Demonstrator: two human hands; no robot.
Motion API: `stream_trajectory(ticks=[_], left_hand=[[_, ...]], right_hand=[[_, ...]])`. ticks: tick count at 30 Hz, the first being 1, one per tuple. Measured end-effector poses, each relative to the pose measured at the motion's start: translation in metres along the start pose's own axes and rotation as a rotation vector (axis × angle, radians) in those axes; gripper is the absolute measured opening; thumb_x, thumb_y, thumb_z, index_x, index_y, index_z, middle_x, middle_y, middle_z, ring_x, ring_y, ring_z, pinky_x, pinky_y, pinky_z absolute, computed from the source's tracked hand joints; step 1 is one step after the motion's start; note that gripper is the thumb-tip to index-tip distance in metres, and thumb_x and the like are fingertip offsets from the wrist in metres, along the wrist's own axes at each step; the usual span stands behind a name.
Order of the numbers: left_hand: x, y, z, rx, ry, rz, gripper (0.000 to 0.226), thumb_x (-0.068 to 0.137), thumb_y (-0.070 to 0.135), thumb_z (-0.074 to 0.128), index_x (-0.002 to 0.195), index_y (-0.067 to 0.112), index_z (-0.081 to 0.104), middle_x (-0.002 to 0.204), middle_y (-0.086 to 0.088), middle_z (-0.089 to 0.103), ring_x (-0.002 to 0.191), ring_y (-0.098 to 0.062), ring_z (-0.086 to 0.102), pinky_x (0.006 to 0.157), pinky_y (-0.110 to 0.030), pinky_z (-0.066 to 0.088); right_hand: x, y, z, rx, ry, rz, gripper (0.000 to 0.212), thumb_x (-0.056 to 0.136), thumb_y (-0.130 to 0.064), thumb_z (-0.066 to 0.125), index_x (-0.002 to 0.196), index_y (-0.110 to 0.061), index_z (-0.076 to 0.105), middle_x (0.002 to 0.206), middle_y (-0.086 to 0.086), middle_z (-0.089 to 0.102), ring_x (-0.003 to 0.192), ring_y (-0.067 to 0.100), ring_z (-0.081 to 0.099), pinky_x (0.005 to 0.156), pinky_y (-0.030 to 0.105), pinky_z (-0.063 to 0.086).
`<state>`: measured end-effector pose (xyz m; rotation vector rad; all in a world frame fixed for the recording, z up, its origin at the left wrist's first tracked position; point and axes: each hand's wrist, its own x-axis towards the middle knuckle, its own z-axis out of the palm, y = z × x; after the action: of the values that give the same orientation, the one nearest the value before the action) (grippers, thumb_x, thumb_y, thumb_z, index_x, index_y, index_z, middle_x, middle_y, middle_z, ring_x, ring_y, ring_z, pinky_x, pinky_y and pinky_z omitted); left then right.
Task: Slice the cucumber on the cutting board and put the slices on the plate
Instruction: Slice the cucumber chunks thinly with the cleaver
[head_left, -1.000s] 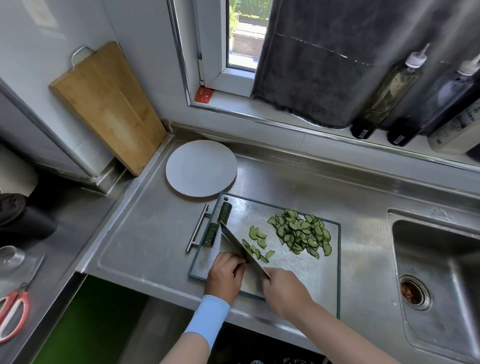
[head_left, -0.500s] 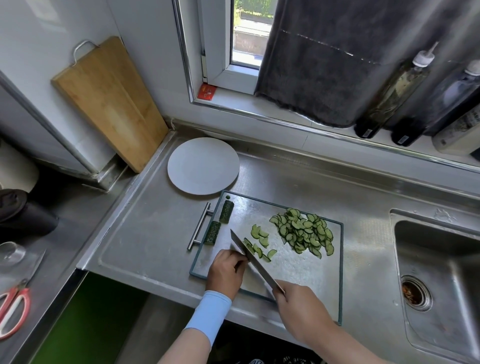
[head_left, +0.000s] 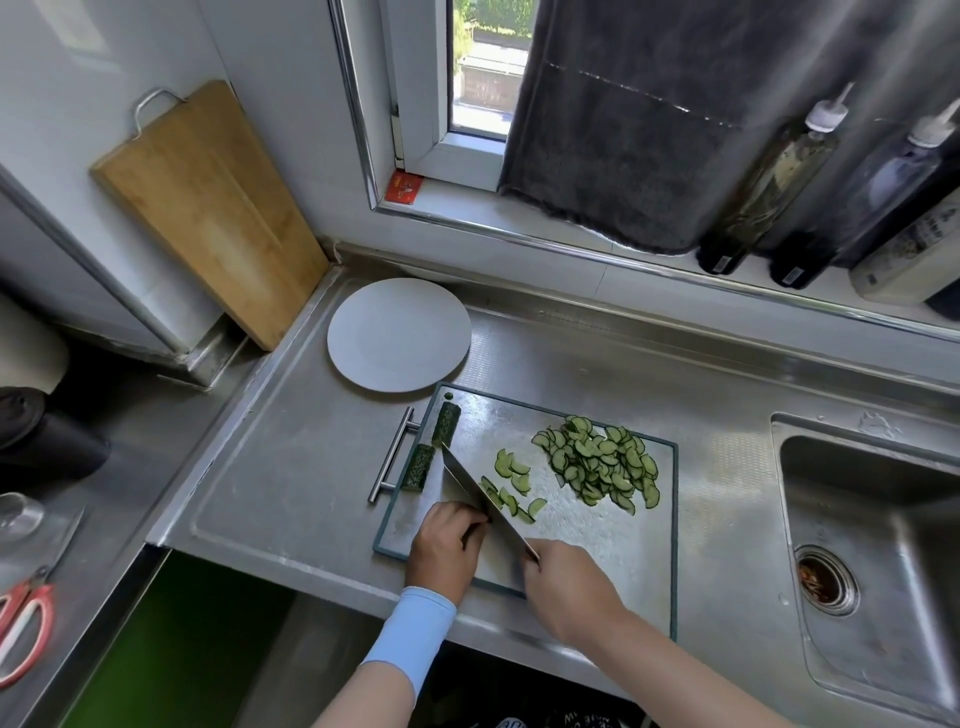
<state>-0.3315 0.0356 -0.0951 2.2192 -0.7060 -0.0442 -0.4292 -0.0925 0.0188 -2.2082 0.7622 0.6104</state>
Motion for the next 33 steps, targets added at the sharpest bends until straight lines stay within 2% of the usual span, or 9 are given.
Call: stream_trajectory(ticks=[8, 16, 23, 29, 33], left_hand=[[-0.001, 0.002, 0.002, -0.005, 0.042, -0.002, 0.020, 0.071, -0.001, 0.079, 0.080, 0.015, 0.070, 0.082, 0.002, 0.062, 0.082, -0.015, 0.056, 0.073, -0.016, 0.042], [0.000, -0.004, 0.003, -0.008, 0.031, -0.001, 0.018, 0.073, 0.001, 0.078, 0.081, 0.016, 0.072, 0.082, 0.002, 0.063, 0.081, -0.013, 0.058, 0.074, -0.017, 0.046], [0.002, -0.003, 0.001, -0.013, 0.029, 0.003, 0.017, 0.074, 0.002, 0.079, 0.081, 0.015, 0.071, 0.081, 0.003, 0.062, 0.079, -0.012, 0.057, 0.073, -0.014, 0.042], [0.003, -0.002, 0.000, -0.017, 0.031, 0.004, 0.019, 0.072, -0.001, 0.079, 0.078, 0.014, 0.070, 0.080, 0.003, 0.063, 0.078, -0.013, 0.057, 0.069, -0.018, 0.045], [0.002, -0.004, 0.001, -0.013, 0.027, 0.012, 0.020, 0.071, -0.001, 0.080, 0.078, 0.014, 0.070, 0.080, 0.003, 0.064, 0.080, -0.011, 0.056, 0.073, -0.013, 0.042]], right_hand=[[-0.002, -0.001, -0.002, -0.030, 0.021, -0.039, 0.034, 0.097, -0.022, 0.040, 0.064, -0.027, 0.037, 0.063, -0.007, 0.046, 0.058, 0.014, 0.039, 0.055, 0.029, 0.031], [-0.025, 0.015, -0.003, -0.007, 0.049, -0.075, 0.034, 0.103, -0.027, 0.037, 0.069, -0.021, 0.037, 0.061, -0.003, 0.044, 0.055, 0.011, 0.034, 0.054, 0.027, 0.026], [-0.027, 0.016, -0.003, -0.034, 0.043, -0.059, 0.035, 0.104, -0.028, 0.037, 0.070, -0.024, 0.039, 0.062, -0.005, 0.045, 0.055, 0.011, 0.035, 0.052, 0.025, 0.026], [-0.013, 0.012, 0.003, 0.019, 0.017, 0.014, 0.034, 0.100, -0.021, 0.038, 0.066, -0.021, 0.036, 0.059, -0.005, 0.042, 0.054, 0.014, 0.034, 0.052, 0.026, 0.027], [-0.001, 0.001, 0.004, 0.025, 0.020, 0.020, 0.034, 0.096, -0.019, 0.039, 0.063, -0.023, 0.037, 0.059, -0.005, 0.043, 0.054, 0.014, 0.037, 0.051, 0.025, 0.029]])
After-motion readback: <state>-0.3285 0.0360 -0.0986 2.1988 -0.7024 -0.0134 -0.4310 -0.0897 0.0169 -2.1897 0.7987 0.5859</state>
